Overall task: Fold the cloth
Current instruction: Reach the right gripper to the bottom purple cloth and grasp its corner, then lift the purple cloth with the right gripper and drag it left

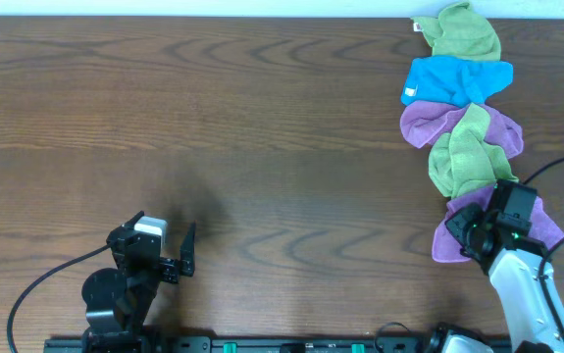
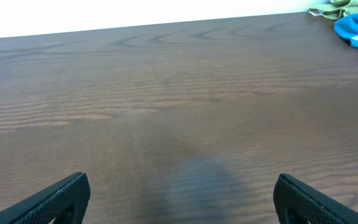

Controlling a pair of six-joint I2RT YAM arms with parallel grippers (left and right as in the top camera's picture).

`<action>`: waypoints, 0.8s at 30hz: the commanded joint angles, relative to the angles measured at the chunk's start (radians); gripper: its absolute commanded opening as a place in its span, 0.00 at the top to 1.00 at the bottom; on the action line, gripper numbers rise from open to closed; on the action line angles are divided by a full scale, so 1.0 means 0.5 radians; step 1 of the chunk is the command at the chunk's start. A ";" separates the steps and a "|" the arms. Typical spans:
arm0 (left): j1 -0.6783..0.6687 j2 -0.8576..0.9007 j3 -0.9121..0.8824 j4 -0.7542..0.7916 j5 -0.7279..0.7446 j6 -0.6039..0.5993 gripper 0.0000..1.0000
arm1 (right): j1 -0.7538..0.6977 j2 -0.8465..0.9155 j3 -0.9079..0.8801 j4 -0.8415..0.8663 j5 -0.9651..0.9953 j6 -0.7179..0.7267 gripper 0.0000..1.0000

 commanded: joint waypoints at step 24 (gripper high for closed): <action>-0.010 -0.011 -0.045 0.000 -0.007 0.034 0.04 | -0.001 -0.088 0.690 -0.492 -0.282 -0.114 0.98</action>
